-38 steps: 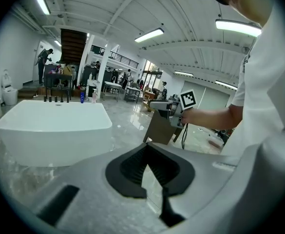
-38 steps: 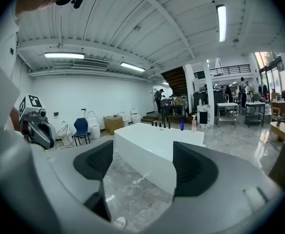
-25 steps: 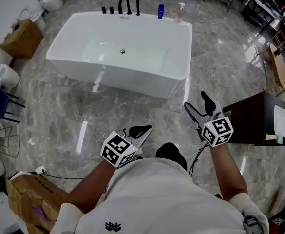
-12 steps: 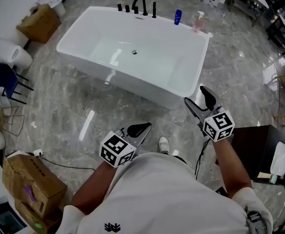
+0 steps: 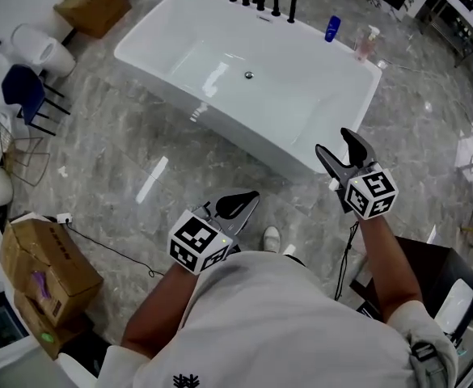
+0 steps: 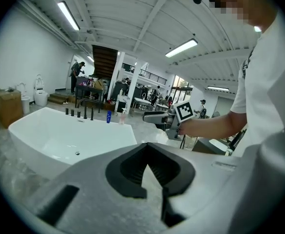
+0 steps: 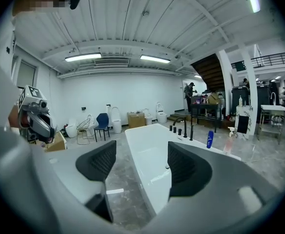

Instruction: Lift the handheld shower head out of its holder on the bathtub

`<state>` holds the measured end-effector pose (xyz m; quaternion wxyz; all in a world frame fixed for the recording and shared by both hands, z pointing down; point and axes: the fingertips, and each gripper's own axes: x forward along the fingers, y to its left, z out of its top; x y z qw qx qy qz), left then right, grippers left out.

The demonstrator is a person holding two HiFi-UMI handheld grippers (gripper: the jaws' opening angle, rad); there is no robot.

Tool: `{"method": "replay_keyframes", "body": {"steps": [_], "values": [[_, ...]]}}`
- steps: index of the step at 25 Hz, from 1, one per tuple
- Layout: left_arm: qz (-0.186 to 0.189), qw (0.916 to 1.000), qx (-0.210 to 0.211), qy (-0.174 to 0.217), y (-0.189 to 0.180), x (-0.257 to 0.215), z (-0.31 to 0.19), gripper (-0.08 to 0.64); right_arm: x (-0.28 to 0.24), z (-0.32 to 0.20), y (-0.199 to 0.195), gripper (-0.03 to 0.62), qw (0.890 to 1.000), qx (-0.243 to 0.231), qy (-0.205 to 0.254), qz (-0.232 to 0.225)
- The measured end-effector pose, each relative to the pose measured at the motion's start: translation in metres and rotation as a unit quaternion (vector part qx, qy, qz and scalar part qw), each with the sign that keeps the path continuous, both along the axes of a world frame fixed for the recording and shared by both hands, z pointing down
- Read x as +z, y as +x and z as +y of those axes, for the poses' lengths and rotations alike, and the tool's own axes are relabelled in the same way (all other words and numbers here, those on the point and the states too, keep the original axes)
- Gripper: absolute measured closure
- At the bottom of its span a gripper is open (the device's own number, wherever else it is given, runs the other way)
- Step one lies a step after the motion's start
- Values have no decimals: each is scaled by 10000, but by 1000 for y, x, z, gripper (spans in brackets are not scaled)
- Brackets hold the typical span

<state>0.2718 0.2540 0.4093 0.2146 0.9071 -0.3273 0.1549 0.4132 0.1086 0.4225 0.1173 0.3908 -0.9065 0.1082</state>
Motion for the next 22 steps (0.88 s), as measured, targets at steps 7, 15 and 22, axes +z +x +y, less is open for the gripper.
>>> {"method": "replay_keyframes", "body": {"steps": [7,15,22], "values": [[-15,9998,70,166,-68,-5,-56,554,2,-64,-62,250,9995,19,29,307],[-4,9989,420,209,-161,-12,-104,554,-3,-132,-136,256,9983,377,100,438],[107,9992,377,104,-208,-4,-145,554,13,-189,-168,256,9969,565,-36,554]]}}
